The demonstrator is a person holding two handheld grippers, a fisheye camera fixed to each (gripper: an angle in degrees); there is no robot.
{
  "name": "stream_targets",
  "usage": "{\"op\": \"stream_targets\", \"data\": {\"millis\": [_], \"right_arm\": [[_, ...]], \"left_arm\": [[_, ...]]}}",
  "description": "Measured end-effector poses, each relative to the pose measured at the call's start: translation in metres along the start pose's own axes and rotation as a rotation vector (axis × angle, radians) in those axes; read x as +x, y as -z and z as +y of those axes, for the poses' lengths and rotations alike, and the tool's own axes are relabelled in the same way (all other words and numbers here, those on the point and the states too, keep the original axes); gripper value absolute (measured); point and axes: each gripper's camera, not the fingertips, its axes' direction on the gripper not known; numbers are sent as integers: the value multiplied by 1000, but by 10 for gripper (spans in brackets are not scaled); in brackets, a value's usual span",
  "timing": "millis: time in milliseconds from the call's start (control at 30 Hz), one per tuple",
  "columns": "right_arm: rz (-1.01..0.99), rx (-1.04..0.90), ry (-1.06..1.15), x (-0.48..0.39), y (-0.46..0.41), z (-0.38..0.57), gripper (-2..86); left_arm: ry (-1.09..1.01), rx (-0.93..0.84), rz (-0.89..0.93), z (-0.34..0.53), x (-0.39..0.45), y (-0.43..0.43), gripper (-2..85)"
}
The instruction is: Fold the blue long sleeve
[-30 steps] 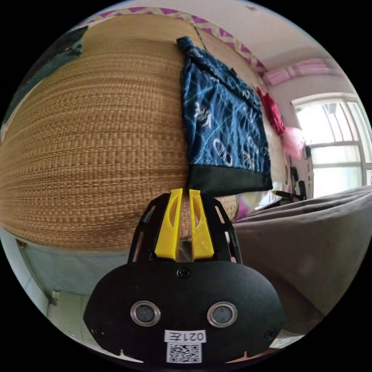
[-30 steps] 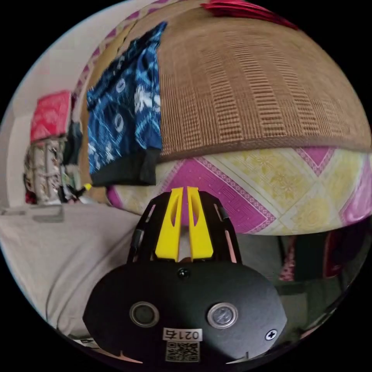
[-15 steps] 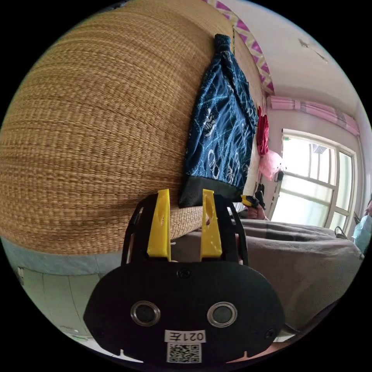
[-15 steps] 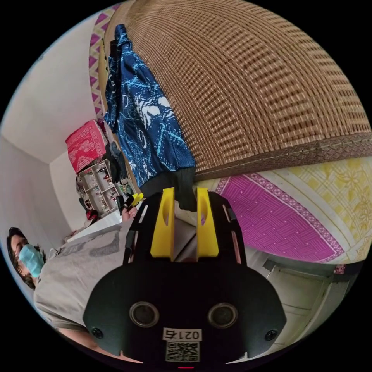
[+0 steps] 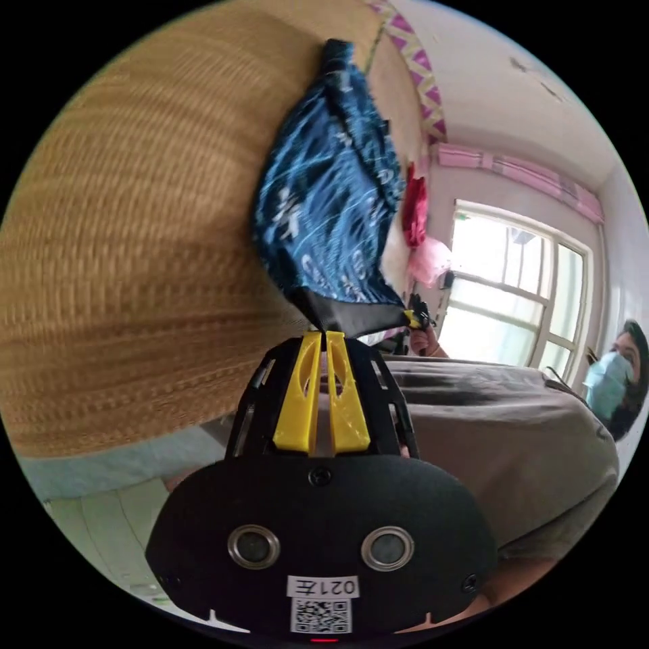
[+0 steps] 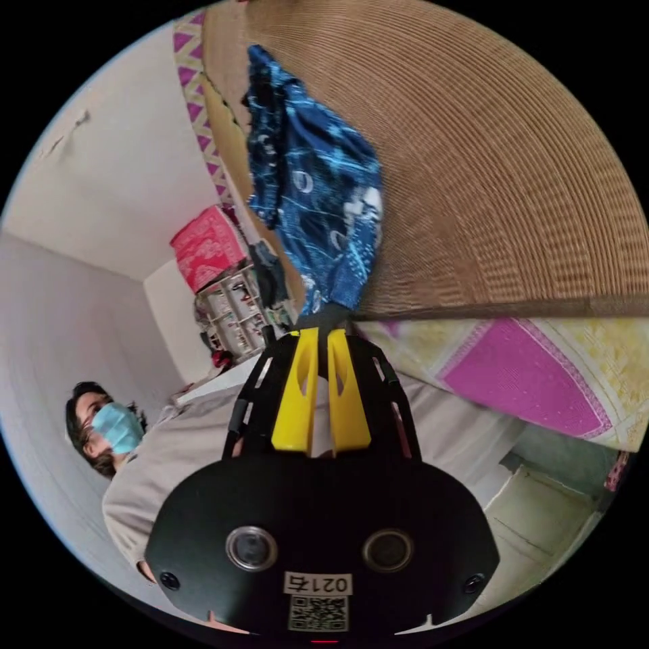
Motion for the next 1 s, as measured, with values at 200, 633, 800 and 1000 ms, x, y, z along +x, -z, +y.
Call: {"op": "stream_targets", "data": {"millis": [200, 633, 800, 1000], "right_arm": [[-56, 74, 215, -86, 12, -100, -6], [95, 220, 183, -150, -17, -383, 7], [173, 323, 73, -126, -24, -424, 74], [201, 334, 165, -135, 4, -392, 82]], "left_arm": [[-183, 137, 20, -114, 75, 86, -10], [-144, 205, 7, -462, 52, 135, -4], [-51, 349, -153, -481, 21, 159, 40], [-296, 205, -342, -417, 71, 191, 55]]}}
